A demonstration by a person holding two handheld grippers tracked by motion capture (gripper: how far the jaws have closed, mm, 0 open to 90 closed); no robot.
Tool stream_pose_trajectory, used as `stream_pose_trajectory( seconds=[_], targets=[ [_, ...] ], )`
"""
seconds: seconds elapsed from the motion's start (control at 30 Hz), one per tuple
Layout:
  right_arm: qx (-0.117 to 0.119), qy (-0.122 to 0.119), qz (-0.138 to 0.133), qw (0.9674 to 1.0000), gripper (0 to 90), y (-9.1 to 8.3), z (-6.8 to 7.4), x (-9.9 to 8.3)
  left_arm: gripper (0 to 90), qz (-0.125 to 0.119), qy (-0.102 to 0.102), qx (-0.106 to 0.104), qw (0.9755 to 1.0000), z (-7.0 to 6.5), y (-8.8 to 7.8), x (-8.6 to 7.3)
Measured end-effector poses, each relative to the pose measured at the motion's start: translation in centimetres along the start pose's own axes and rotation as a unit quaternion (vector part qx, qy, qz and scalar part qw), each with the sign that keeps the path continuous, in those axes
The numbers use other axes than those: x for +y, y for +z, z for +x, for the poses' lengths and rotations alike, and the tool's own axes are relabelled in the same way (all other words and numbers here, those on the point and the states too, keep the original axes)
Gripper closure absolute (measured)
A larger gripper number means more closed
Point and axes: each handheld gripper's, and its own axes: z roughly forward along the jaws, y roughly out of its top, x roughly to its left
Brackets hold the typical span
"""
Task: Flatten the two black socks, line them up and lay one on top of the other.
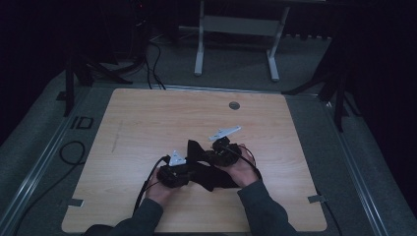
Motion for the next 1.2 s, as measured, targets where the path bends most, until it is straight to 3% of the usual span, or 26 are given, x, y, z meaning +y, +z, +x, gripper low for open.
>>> stream_pose_trajectory(
  seconds=[0.13, 0.27, 0.5, 0.9, 1.2],
  targets=[
    [0.003, 0.012, 0.003, 0.9999, 83.9, 0.3, -0.1, -0.3, 61.6, -0.011, -0.012, 0.001, 0.9999, 0.2, -0.8, 0.1],
    [0.005, 0.019, 0.013, 0.9997, 83.7, 1.1, -0.1, -0.7, 61.9, -0.026, -0.023, 0.01, 0.9994, 1.0, -2.7, 0.2],
    [0.003, 0.031, 0.034, 0.9989, 83.6, 2.9, 0.3, -1.1, 70.9, -0.009, -0.045, 0.031, 0.9985, 2.2, -3.8, -0.3],
    [-0.002, 0.038, 0.06, 0.9975, 83.3, 4.9, 1.0, -1.2, 77.5, 0.005, -0.02, 0.036, 0.9992, 1.5, -4.3, -0.4],
    [-0.004, 0.043, 0.072, 0.9965, 83.0, 6.0, 1.7, -1.4, 79.3, 0.014, -0.03, 0.047, 0.9984, 1.8, -4.0, -0.6]
  ],
)
